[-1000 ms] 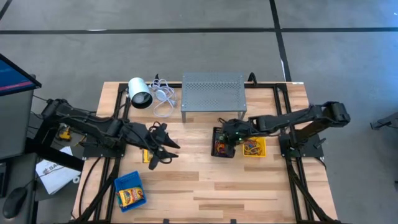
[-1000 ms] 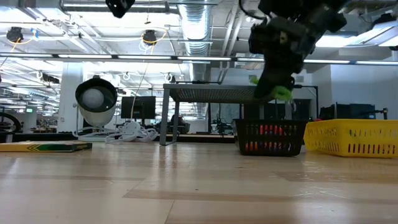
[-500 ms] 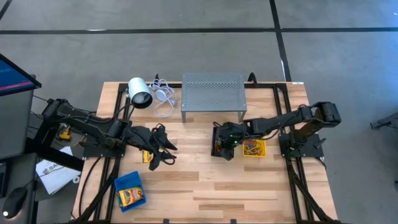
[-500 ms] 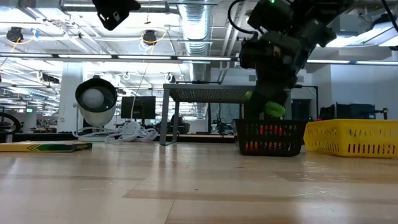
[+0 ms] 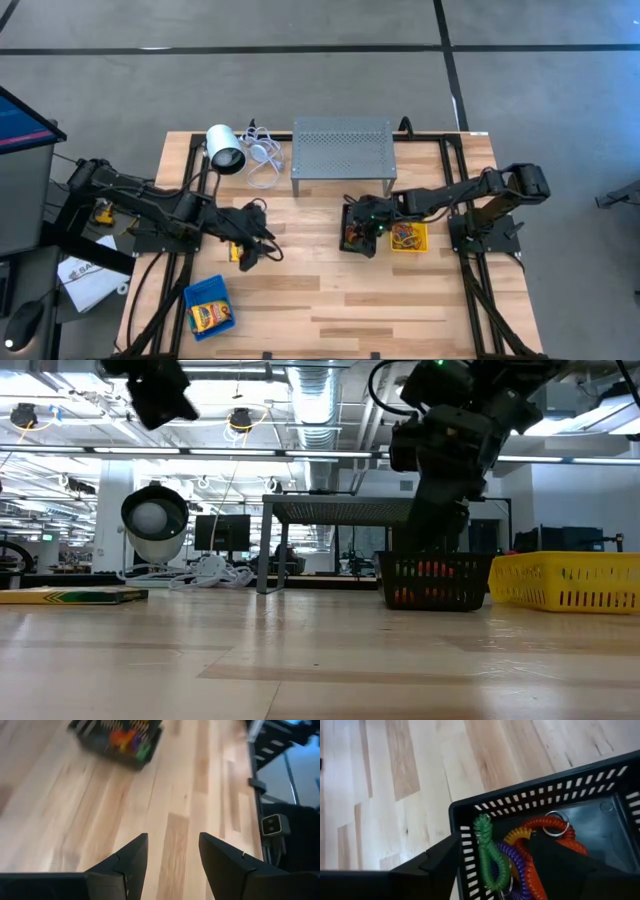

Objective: Pick & Place Office Desk Supplies
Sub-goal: Put the middle left crayons box into the blue basket

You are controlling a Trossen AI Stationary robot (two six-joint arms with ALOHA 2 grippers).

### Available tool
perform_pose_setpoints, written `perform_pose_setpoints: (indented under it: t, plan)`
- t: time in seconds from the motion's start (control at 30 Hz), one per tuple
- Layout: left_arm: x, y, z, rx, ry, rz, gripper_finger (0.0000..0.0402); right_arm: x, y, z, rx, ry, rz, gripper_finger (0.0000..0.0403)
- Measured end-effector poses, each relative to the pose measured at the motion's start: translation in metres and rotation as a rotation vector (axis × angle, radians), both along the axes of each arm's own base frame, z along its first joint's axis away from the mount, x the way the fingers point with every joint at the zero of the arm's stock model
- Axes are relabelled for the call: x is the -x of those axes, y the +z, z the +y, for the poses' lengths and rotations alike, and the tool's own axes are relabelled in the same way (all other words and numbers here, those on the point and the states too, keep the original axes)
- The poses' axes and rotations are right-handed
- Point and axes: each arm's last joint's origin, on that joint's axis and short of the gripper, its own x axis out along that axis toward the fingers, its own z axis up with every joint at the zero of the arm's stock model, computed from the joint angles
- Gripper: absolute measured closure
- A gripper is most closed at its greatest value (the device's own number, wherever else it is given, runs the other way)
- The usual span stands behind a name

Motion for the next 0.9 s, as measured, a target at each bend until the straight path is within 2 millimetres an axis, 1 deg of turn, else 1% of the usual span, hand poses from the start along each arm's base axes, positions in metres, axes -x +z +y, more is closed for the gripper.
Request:
perform_pose_setpoints:
  t: [0.1,0.2,0.37,0.53,0.63,0.8,0.9]
  plan:
    - [0.004,-0.005,0.001,0.087,0.098,0.073,0.0229,0.0,0.0,0.0,-0.002,-0.003,0.003,0.0164]
    - [0.007,-0.008,0.002,0.189,0.176,0.136,0.0229,-0.001,0.004,0.0,-0.001,-0.001,0.005,0.0169]
    - [0.015,-0.014,0.003,0.285,0.293,0.251,0.0229,-0.01,0.027,0.004,0.027,0.05,-0.035,0.0187]
    - [0.024,-0.025,0.009,0.334,0.488,0.408,0.0229,-0.021,0.052,0.014,0.057,0.121,-0.127,0.0205]
    - [0.028,-0.033,0.016,0.328,0.589,0.513,0.0229,-0.029,0.064,0.021,0.083,0.169,-0.221,0.0214]
    - [0.022,-0.049,0.024,0.335,0.655,0.682,0.0229,-0.037,0.073,0.024,0.093,0.182,-0.354,0.0228]
    - [0.017,-0.057,0.028,0.326,0.65,0.755,0.0229,-0.044,0.07,0.024,0.102,0.184,-0.398,0.0233]
